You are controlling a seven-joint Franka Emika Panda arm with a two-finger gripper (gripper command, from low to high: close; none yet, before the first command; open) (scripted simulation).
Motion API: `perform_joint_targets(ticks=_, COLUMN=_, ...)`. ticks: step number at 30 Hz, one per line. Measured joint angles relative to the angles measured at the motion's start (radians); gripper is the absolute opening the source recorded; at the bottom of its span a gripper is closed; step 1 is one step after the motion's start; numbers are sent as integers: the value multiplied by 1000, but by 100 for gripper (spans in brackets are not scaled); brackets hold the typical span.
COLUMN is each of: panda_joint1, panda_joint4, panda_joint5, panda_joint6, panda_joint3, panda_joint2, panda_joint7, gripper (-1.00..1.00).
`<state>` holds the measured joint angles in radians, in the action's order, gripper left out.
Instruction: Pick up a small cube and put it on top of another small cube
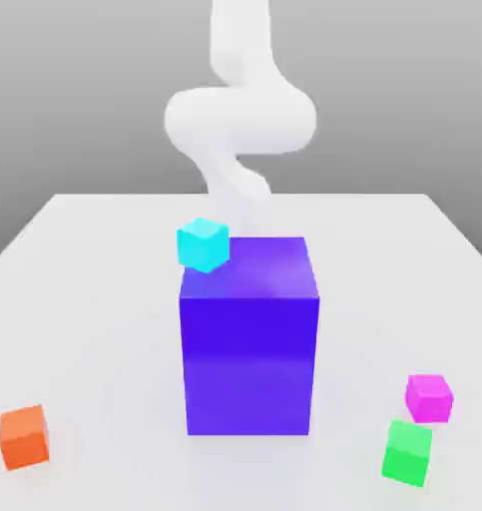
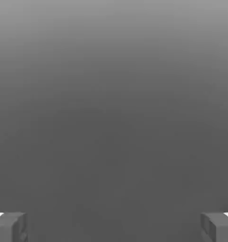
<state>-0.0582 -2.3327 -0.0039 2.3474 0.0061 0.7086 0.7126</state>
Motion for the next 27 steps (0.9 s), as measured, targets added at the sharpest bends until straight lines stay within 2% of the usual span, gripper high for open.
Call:
perform_joint_targets(ticks=10, panda_joint1=-219, panda_joint4=-132, panda_joint5=-5, panda_joint6=191, panda_joint3=39, panda_joint2=-369, panda_joint7=-360, gripper=0)
perform_joint_targets(ticks=18, panda_joint1=-362, panda_joint4=-236, panda_joint5=-16, panda_joint6=342, panda_joint3=115, panda_joint2=-659, panda_joint7=-639, gripper=0)
perform_joint_targets(ticks=23, panda_joint1=-430, panda_joint4=-296, panda_joint5=-65, panda_joint6=437, panda_joint3=153, panda_joint2=-842, panda_joint7=-776, gripper=0)
perform_joint_targets(ticks=27, panda_joint1=-470, panda_joint4=-282, panda_joint5=-126, panda_joint6=544, panda_joint3=113, panda_joint2=-987, panda_joint7=-758, gripper=0)
